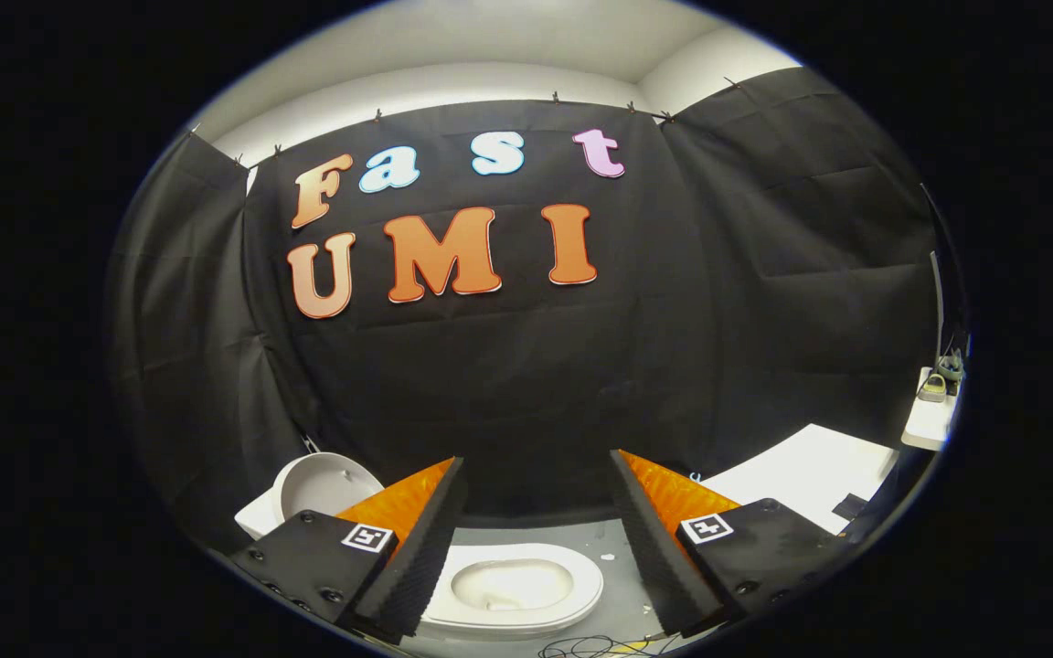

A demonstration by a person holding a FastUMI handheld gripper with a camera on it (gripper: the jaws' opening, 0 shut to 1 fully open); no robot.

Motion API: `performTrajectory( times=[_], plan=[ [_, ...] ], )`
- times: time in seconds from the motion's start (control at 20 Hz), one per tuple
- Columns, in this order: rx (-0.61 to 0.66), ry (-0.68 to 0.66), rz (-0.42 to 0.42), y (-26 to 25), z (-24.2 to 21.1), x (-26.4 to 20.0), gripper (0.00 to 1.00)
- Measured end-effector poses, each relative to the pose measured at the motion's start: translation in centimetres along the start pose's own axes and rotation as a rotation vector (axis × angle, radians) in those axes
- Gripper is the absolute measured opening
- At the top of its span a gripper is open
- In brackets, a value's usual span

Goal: Open the toilet lid.

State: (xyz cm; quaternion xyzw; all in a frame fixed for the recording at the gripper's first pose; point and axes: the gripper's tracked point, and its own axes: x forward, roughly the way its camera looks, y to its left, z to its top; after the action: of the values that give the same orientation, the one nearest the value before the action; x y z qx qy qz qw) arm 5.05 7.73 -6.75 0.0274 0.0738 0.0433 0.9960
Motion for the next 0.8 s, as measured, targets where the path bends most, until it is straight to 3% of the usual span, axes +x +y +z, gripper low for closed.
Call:
performTrajectory(
  times=[0.8],
  plan=[
    [-0.03, 0.002, 0.002, 1.1, 0.4, 0.2, 0.99]
  ],
)
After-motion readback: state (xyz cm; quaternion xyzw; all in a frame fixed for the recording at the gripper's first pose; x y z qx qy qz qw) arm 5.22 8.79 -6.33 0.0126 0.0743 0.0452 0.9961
